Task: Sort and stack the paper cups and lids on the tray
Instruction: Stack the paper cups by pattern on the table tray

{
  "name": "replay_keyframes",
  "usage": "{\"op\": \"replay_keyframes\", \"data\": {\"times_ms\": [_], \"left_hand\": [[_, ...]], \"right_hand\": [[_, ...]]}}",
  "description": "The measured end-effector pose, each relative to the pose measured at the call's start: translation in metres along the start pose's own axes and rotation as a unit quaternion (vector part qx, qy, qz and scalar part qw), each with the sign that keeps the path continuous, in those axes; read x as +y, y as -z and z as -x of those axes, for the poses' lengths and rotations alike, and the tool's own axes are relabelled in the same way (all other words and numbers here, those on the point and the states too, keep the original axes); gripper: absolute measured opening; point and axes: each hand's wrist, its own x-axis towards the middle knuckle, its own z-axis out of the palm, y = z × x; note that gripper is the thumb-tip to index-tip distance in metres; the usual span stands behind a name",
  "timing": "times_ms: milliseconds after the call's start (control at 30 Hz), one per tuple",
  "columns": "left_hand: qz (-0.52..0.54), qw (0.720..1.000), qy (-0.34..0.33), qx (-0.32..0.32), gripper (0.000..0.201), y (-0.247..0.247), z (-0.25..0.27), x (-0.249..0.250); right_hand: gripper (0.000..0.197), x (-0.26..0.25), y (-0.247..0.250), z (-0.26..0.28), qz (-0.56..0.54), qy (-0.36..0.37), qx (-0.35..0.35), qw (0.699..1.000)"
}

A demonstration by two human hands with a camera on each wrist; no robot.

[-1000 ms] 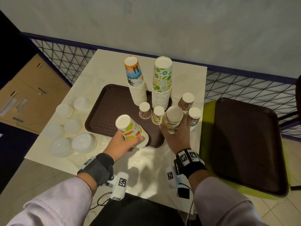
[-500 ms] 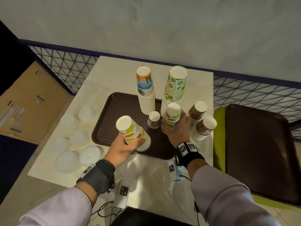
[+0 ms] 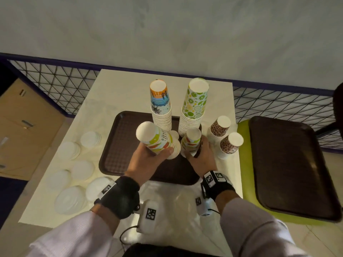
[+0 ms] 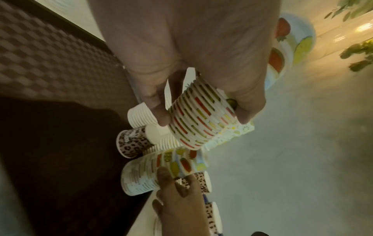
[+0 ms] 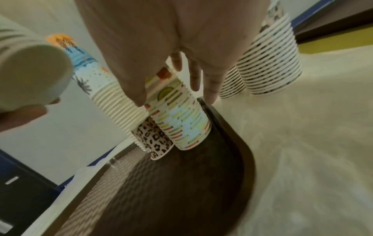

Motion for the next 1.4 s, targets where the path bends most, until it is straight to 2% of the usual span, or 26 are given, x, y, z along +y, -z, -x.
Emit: {"op": "replay_keyframes", "data": {"times_ms": [67,200,333,467,567,667,733,767,900,967,1100,1300,1400], "left_hand": [[-0.027,0.999,-0.033,-0.001,0.071,-0.01,-0.007,0.009],[-0.05,0.996,-0.065,-0.027,0.06,-0.031,-0.022,0.026],[-0.051,0.994,-0.084,-0.041,0.057,-0.049,-0.031,0.034],[-0.099,0.988,-0.106,-0.061,0.046,-0.062,-0.038,0.035],[-0.115,0.985,-0.1,-0.075,0.045,-0.07,-0.043,0.029],[-0.132,0.984,-0.091,-0.083,0.051,-0.077,-0.049,0.021],[-0.138,0.984,-0.076,-0.082,0.055,-0.081,-0.054,0.016],[-0.143,0.984,-0.07,-0.079,0.057,-0.083,-0.057,0.012],[-0.17,0.982,-0.039,-0.071,0.066,-0.089,-0.063,0.003],[-0.184,0.981,-0.028,-0.064,0.067,-0.091,-0.062,0.001],[-0.203,0.978,-0.002,-0.05,0.067,-0.096,-0.06,-0.001],[-0.206,0.977,0.003,-0.05,0.06,-0.097,-0.06,-0.007],[-0.172,0.984,0.014,-0.041,0.078,-0.097,-0.056,-0.011]], "right_hand": [[0.083,-0.001,0.01,0.01,0.005,0.005,0.014,1.0],[0.056,0.005,0.03,0.034,0.001,0.021,0.076,0.997],[0.033,0.021,0.045,0.053,0.039,0.068,0.146,0.986],[0.034,0.035,0.062,0.055,0.052,0.094,0.23,0.967],[0.041,0.046,0.075,0.042,0.041,0.041,0.261,0.964],[0.064,0.05,0.086,0.025,0.015,-0.049,0.232,0.971],[0.081,0.051,0.091,0.015,0.032,-0.079,0.197,0.977],[0.083,0.051,0.093,0.011,0.037,-0.087,0.18,0.979],[0.089,0.057,0.099,-0.004,0.027,-0.129,0.114,0.985],[0.091,0.062,0.099,-0.011,0.03,-0.136,0.103,0.985],[0.093,0.071,0.094,-0.024,0.026,-0.158,0.081,0.984],[0.089,0.075,0.093,-0.032,0.035,-0.163,0.032,0.985],[0.089,0.077,0.094,-0.031,0.031,-0.145,0.02,0.989]]}}
